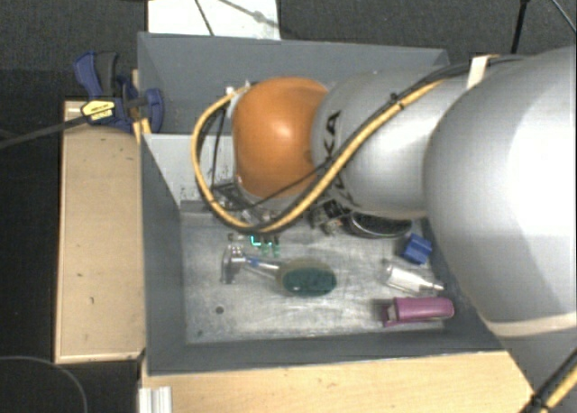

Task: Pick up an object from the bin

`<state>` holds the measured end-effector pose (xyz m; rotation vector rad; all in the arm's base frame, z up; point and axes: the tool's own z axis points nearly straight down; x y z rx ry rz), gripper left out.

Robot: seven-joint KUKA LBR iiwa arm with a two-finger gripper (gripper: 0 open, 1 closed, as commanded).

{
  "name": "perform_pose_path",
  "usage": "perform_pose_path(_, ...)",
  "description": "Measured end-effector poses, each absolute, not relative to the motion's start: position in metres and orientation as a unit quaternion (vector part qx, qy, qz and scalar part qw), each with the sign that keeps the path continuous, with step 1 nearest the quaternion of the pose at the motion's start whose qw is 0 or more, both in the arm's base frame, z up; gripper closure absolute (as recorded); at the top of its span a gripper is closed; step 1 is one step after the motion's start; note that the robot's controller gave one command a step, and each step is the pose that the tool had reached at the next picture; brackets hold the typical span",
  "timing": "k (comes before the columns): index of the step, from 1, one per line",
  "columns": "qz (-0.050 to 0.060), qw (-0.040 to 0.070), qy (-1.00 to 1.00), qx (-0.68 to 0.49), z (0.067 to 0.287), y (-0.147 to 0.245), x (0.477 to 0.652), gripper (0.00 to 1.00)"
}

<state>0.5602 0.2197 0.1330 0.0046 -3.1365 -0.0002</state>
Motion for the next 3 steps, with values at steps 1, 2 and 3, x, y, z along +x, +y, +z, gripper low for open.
perform_pose_path(1, -0.001, -0.003, -0.992, 0.127, 0.071, 0.153, 0.554, 0.0)
perform_pose_path(2, -0.002, -0.006, -0.992, 0.125, 0.074, 0.155, 0.556, 1.0)
perform_pose_path(3, 0.0, -0.005, -0.986, 0.165, 0.188, 0.131, 0.548, 1.0)
